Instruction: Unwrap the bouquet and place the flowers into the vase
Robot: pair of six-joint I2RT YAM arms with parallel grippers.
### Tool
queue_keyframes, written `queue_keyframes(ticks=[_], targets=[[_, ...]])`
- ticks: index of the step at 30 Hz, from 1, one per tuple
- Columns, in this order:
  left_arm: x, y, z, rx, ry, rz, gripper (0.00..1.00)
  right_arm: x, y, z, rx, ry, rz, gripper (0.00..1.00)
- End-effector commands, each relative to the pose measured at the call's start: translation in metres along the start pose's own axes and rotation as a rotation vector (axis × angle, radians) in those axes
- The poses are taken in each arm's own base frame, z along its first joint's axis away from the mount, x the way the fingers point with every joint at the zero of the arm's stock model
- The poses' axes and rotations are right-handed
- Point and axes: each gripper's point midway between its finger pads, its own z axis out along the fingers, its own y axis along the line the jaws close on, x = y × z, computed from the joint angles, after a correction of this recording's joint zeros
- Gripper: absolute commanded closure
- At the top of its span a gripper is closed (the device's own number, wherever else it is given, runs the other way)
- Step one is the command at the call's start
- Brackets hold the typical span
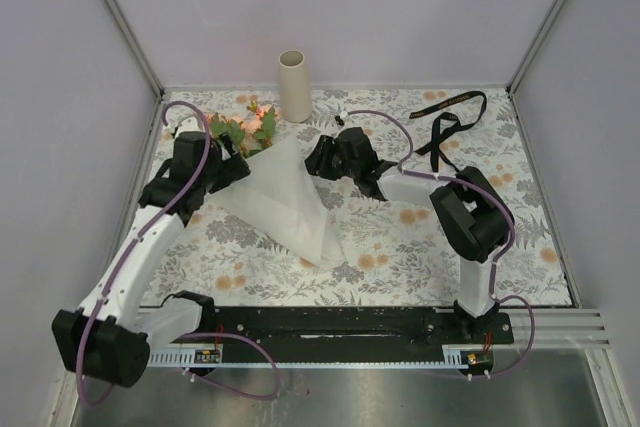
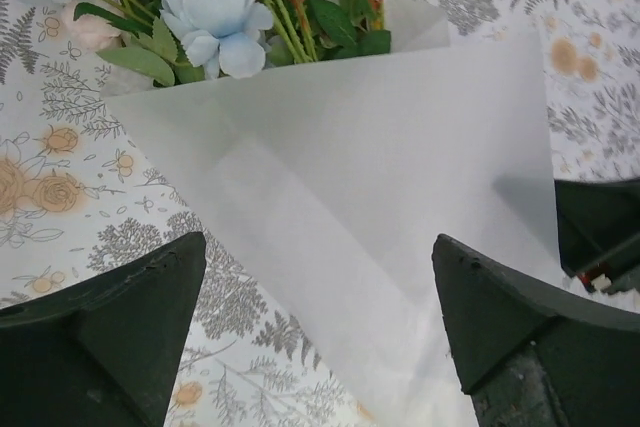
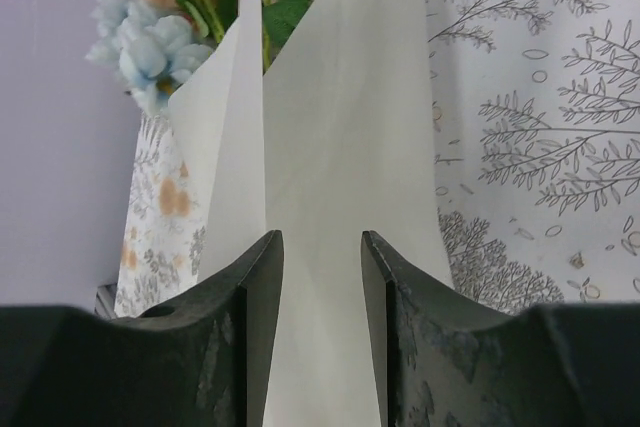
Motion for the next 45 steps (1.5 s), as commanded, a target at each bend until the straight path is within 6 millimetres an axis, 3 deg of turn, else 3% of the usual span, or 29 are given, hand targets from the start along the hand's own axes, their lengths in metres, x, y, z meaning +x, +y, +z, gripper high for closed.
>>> queue_keyframes(ticks=[1,6,14,18,21,25,28,32,35,40,45], targets=[[0.016,0.004,-0.034,0.095,0.045,0.14,0.01,0.009,0.024,-0.028,-0.086,0.06,-0.031,0.54],[0.03,0.029,-0.041,0.069,-0.005,0.186,0.01,0.023,0.036,-0.047,-0.137,0.117,-0.028,0.5],[0.026,0.018,-0.053,0.13,-0.011,0.173,0.01,0.051,0.075,-0.071,-0.211,0.189,-0.078,0.5],[0.018,0.001,-0.073,0.211,-0.01,0.172,0.01,0.078,0.095,-0.076,-0.213,0.221,-0.137,0.49],[0.012,0.006,-0.081,0.172,-0.009,0.168,0.01,0.107,0.104,-0.072,-0.207,0.252,-0.18,0.5],[0.008,0.027,-0.078,0.034,-0.008,0.149,0.02,0.147,0.097,-0.06,-0.157,0.314,-0.242,0.49],[0.004,0.04,-0.079,-0.04,-0.028,0.131,0.02,0.162,0.086,-0.054,-0.097,0.32,-0.311,0.47],[0.002,0.058,-0.069,-0.153,-0.037,0.142,0.02,0.161,0.074,-0.052,-0.045,0.29,-0.359,0.46],[0.016,0.07,-0.053,-0.225,0.025,0.097,0.02,0.156,0.071,-0.05,-0.023,0.262,-0.39,0.47],[0.04,0.059,-0.028,-0.148,0.118,0.0,0.02,0.161,0.069,-0.045,-0.037,0.263,-0.398,0.47],[0.028,0.057,-0.031,-0.149,0.077,-0.015,0.01,0.173,0.083,-0.052,-0.129,0.298,-0.382,0.46]])
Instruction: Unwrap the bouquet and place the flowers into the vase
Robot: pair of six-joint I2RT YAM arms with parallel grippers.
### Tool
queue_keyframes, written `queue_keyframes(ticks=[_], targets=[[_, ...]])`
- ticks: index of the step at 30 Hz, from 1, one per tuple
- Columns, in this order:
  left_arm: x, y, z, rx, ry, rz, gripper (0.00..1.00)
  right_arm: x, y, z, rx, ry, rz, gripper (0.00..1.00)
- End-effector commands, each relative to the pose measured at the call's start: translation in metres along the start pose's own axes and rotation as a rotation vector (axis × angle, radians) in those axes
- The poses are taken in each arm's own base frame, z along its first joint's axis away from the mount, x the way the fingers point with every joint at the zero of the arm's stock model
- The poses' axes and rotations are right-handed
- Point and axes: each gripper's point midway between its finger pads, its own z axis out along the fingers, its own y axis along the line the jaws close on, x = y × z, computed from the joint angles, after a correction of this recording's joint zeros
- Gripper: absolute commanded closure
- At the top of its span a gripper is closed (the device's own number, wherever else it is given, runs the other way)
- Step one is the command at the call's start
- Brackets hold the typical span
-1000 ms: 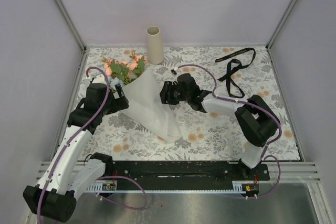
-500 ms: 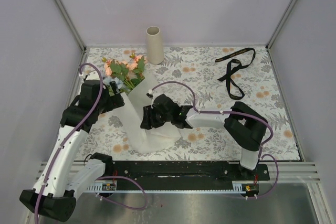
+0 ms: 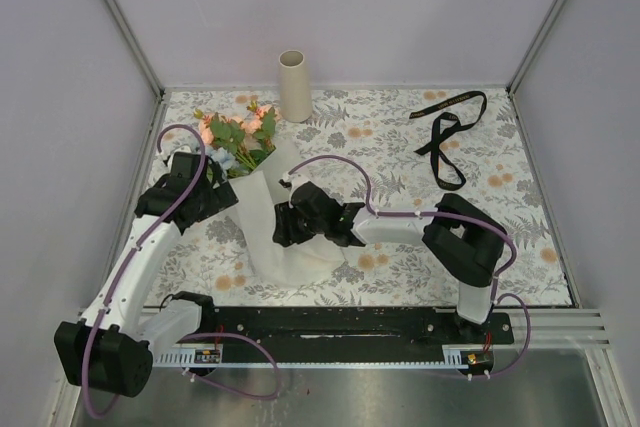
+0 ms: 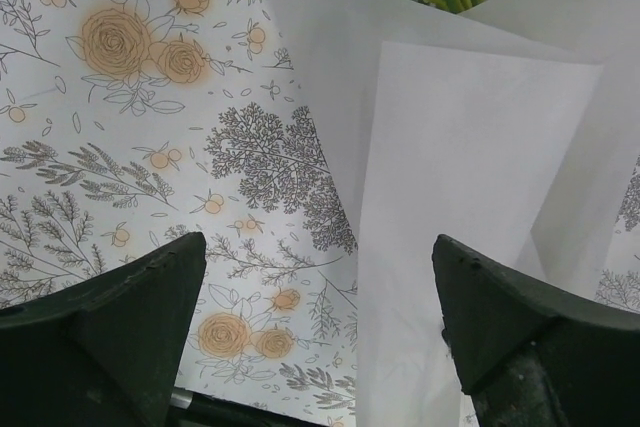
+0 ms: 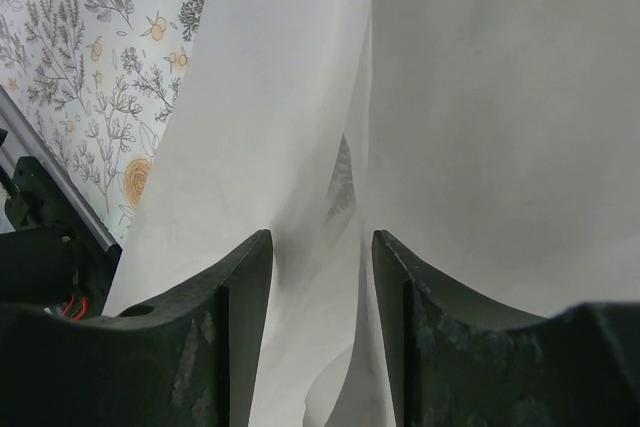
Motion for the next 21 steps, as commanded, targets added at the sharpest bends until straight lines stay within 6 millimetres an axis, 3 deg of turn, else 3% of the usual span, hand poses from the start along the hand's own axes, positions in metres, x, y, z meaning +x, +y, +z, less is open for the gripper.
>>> queue_keyframes(ticks=[1,5,9,14,21], targets=[[-0.026,-0.014,-0.01,0.057,-0.089,-0.046,0.01,-0.011,0.026,-0.004,-0.109,-0.053,-0.027,0.45],[-0.026,-0.015,-0.012,0.057,-0.07,-0.014,0.02,-0.018,0.035,-0.021,-0.136,-0.065,-0.03,0.43],[-0.024,-0.028,-0.016,0.141,-0.052,0.028,0.04,-0.029,0.044,-0.038,-0.155,-0.084,-0.041,0.4],[-0.035,-0.007,-0.022,0.022,-0.083,0.061,0.02,-0.036,0.051,-0.054,-0.167,-0.091,-0.046,0.37],[-0.052,0.002,-0.038,-0.03,-0.139,0.072,0.01,-0.032,0.033,-0.043,-0.087,-0.088,-0.075,0.39]])
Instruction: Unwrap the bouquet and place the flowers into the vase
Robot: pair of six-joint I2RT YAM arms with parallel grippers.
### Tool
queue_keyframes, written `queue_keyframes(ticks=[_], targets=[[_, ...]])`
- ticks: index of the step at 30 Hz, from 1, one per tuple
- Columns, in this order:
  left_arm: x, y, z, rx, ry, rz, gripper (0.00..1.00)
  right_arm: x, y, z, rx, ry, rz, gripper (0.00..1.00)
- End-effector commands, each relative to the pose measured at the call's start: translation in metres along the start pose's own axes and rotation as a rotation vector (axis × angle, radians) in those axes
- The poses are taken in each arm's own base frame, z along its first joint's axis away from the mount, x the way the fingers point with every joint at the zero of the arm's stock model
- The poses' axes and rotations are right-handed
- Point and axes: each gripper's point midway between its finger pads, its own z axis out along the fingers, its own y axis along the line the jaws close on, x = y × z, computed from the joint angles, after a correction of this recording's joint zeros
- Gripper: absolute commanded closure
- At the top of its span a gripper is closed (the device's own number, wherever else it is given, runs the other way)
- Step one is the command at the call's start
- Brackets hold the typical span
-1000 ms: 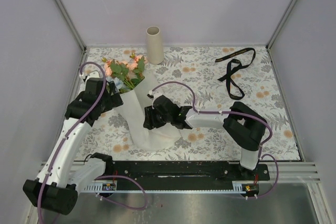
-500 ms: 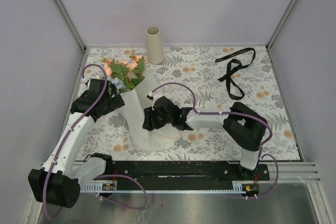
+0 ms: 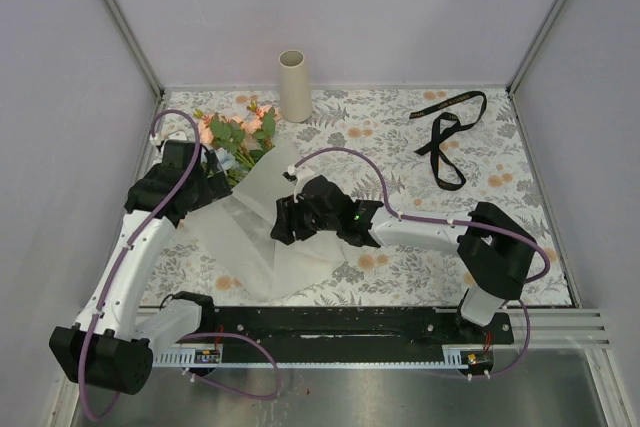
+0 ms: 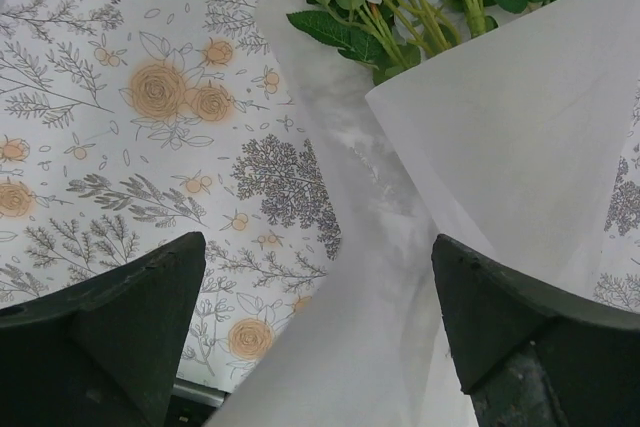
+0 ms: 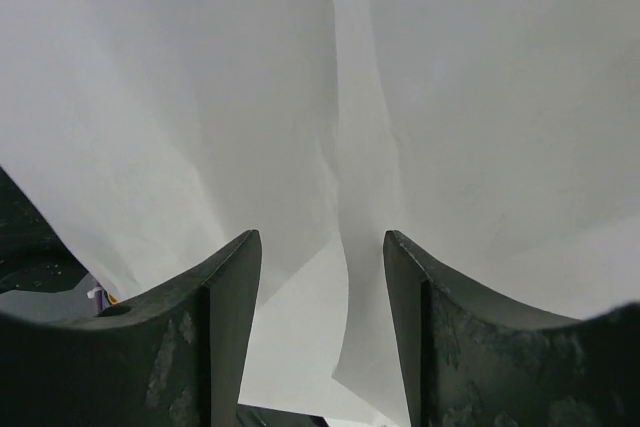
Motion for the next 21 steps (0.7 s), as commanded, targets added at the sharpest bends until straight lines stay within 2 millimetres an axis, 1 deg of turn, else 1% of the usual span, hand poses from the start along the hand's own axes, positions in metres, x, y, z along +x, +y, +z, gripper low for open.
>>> queue_keyframes(ticks=[1,2,4,7,9,11,13,14,15,16,17,18,19,21], targets=[[-0.021,0.007,-0.012,-0.036,-0.07,0.011,0.01,-0.001,-0.002,0.005,0.019,-0.002,-0.039,0.39],[-0.019,0.009,-0.008,-0.051,-0.06,0.016,0.01,0.002,-0.002,0.01,0.012,0.004,-0.036,0.39],[-0.007,0.014,0.002,-0.086,-0.008,0.022,0.01,0.009,-0.004,0.021,0.003,0.022,-0.03,0.39],[0.012,0.021,0.017,-0.137,0.054,0.014,0.05,0.02,-0.015,0.036,0.03,0.045,-0.022,0.41],[0.026,0.027,0.029,-0.164,0.083,0.019,0.06,0.023,-0.022,0.042,0.051,0.033,-0.009,0.43],[0.036,0.035,0.041,-0.206,0.111,0.007,0.07,0.029,-0.033,0.047,0.078,0.011,0.008,0.48],[0.043,0.035,0.049,-0.212,0.137,-0.03,0.09,0.031,-0.041,0.053,0.1,-0.012,0.027,0.52],[0.045,0.033,0.054,-0.208,0.137,-0.055,0.13,0.032,-0.044,0.056,0.108,-0.02,0.036,0.55],[0.048,0.03,0.058,-0.205,0.138,-0.098,0.2,0.033,-0.052,0.059,0.14,-0.035,0.043,0.58],[0.054,0.028,0.064,-0.2,0.143,-0.141,0.22,0.032,-0.055,0.062,0.149,-0.05,0.051,0.61],[0.058,0.024,0.07,-0.181,0.146,-0.166,0.23,0.03,-0.058,0.066,0.163,-0.07,0.063,0.65],[0.062,0.024,0.075,-0.19,0.147,-0.193,0.21,0.031,-0.061,0.068,0.173,-0.075,0.076,0.69],[0.063,0.026,0.08,-0.205,0.142,-0.208,0.2,0.027,-0.064,0.071,0.186,-0.102,0.088,0.73],[0.062,0.027,0.09,-0.225,0.13,-0.224,0.18,0.025,-0.068,0.075,0.203,-0.131,0.12,0.76]])
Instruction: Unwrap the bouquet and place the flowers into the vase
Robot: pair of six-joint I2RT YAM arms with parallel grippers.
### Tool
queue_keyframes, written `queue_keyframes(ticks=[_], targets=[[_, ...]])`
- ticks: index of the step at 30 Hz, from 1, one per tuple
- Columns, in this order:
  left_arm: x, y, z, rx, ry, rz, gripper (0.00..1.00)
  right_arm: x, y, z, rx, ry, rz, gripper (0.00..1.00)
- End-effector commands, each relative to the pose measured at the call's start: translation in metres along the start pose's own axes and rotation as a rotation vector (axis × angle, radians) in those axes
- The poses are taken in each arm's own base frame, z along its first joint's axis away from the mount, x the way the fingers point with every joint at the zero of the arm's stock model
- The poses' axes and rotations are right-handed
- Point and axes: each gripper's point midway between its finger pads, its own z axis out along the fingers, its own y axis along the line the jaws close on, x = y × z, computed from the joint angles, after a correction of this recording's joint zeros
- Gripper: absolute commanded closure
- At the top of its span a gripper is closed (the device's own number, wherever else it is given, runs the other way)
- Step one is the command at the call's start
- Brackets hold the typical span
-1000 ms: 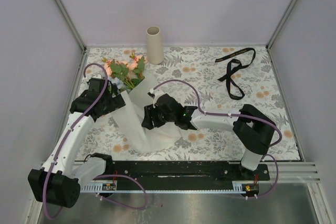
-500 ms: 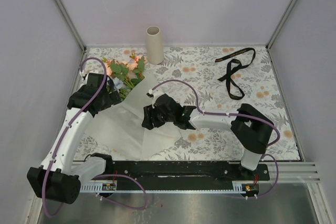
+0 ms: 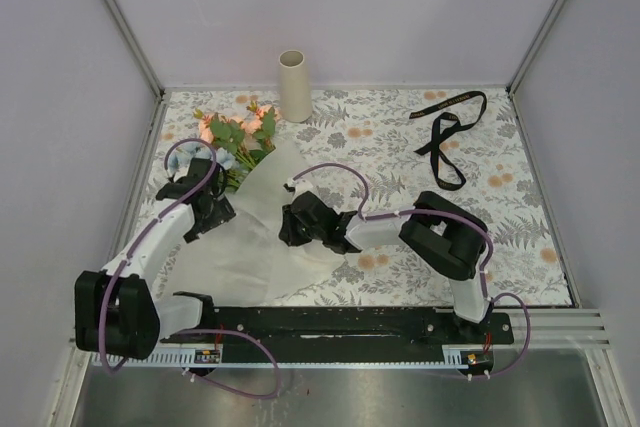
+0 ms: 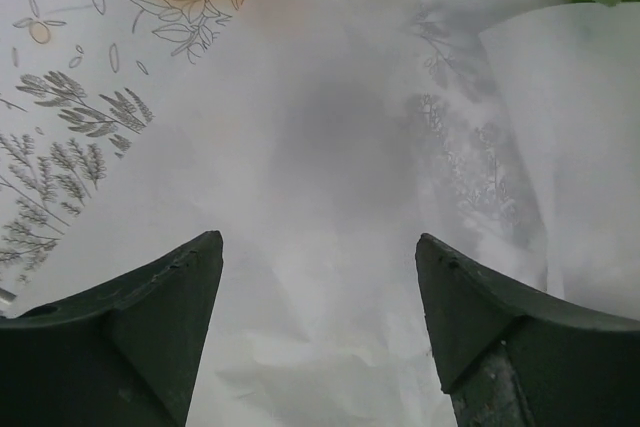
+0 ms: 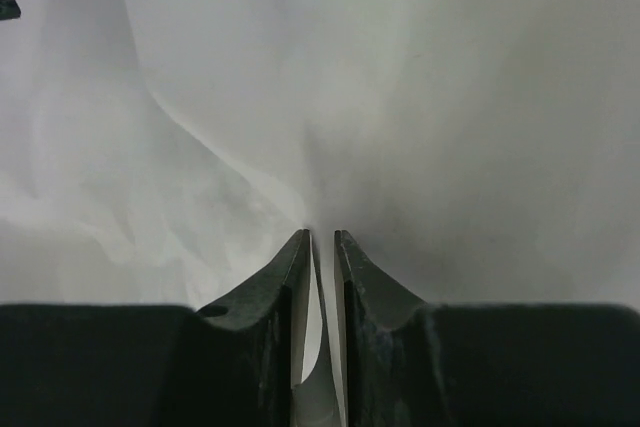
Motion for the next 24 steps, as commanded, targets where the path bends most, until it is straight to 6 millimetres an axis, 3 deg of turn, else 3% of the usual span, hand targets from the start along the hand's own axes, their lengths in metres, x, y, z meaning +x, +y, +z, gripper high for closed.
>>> queue_keyframes(ticks=[1,4,6,9,13,19,24], targets=[[-0.021,-0.018,0.02,0.012,-0.071,-0.139,0.18,-0.024,-0.001,0.014,0.041,-0.147,0.081,0.76],[-0.041,-0.023,0.028,-0.029,-0.081,-0.158,0.16,-0.026,-0.006,0.024,0.071,-0.17,0.121,0.77],[-0.061,-0.031,0.023,-0.026,-0.118,-0.163,0.16,-0.026,-0.008,0.034,0.081,-0.168,0.137,0.77],[-0.092,-0.04,0.003,-0.009,-0.178,-0.147,0.15,-0.026,-0.009,0.051,0.1,-0.162,0.15,0.78],[-0.123,-0.033,-0.029,-0.028,-0.27,-0.126,0.14,-0.03,-0.009,0.067,0.118,-0.174,0.165,0.78],[-0.133,-0.032,-0.061,0.057,-0.336,-0.093,0.13,-0.045,-0.001,0.097,0.136,-0.187,0.157,0.78],[-0.109,-0.037,-0.07,0.175,-0.3,-0.057,0.13,-0.052,0.005,0.111,0.126,-0.194,0.157,0.78]])
